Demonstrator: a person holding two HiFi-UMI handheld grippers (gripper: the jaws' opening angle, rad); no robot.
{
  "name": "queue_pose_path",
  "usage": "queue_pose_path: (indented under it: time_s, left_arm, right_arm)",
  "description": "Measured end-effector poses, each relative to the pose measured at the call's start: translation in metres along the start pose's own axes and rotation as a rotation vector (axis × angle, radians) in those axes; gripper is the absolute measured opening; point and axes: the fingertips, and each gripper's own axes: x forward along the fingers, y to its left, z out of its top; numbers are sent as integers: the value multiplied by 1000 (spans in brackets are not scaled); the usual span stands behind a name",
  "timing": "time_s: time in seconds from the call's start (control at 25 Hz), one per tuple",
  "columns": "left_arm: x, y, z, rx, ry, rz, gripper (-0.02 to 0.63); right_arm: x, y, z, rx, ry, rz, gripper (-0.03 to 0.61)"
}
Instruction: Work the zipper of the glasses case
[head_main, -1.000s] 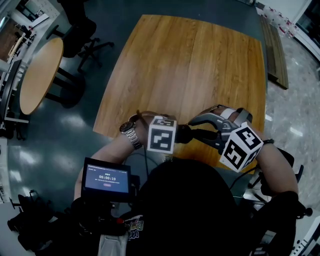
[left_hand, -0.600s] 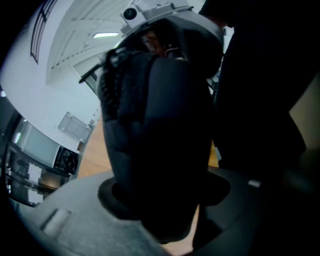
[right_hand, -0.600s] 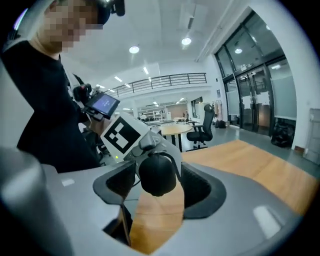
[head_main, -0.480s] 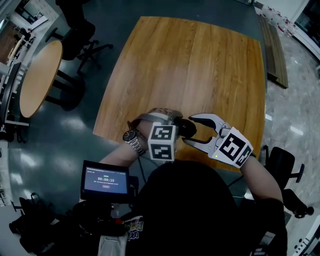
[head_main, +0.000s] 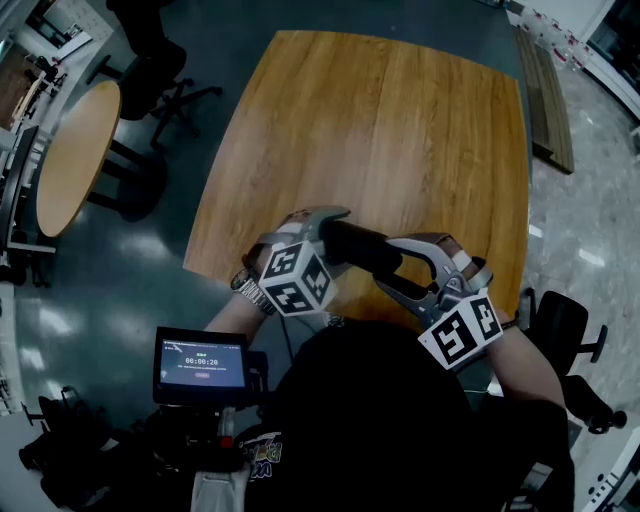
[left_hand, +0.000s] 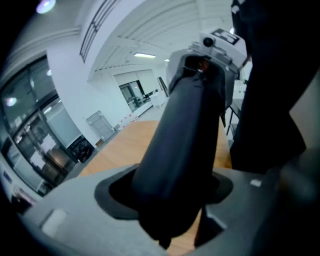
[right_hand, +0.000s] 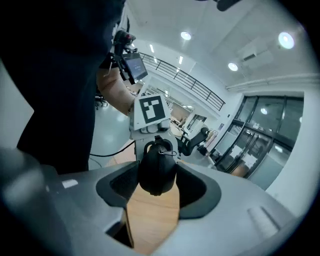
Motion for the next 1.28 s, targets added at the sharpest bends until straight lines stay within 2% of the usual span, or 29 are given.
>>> queue_pose_path:
  time_s: [0.12, 0.24, 0.32, 0.4, 0.48, 0.56, 0.6, 0.68, 0.84, 1.0, 1.28]
  left_arm:
    - [-13, 9, -24, -153, -40, 25, 273]
    - [-29, 19, -54, -313, -75, 95, 175]
    - [-39, 19, -63, -468, -150, 113, 55]
    - [-50, 12, -53, -708, -323, 52, 4]
    - [-63, 5, -34, -954, -558, -48, 2]
    - [-77, -1, -17, -1128, -740, -125, 2]
    - [-81, -6, -12, -1178, -791, -145, 2]
    - [-84, -19, -7, -1219, -819, -160, 2]
    - [-87, -40, -17, -1215, -749, -139, 2]
    - [-94, -37, -37, -1260, -744, -101, 2]
    - [-87, -33, -36, -1267, -739, -136, 2]
  right_arm:
    - [-5, -2, -8, -70, 18, -38, 232]
    - [-9, -13, -36, -114, 78, -102, 229]
    - [-1, -20, -71, -178, 156, -135, 229]
    - [18, -25, -113, -248, 236, -147, 229]
    - [44, -26, -157, -299, 298, -139, 227]
    - [70, -22, -198, -330, 349, -111, 227]
    - [80, -20, -215, -347, 371, -97, 227]
    - [93, -20, -235, -371, 396, -89, 227]
    - [111, -22, -245, -395, 383, -113, 221]
    - [117, -22, -252, -393, 360, -150, 227]
    - [109, 29, -277, -331, 426, -76, 204]
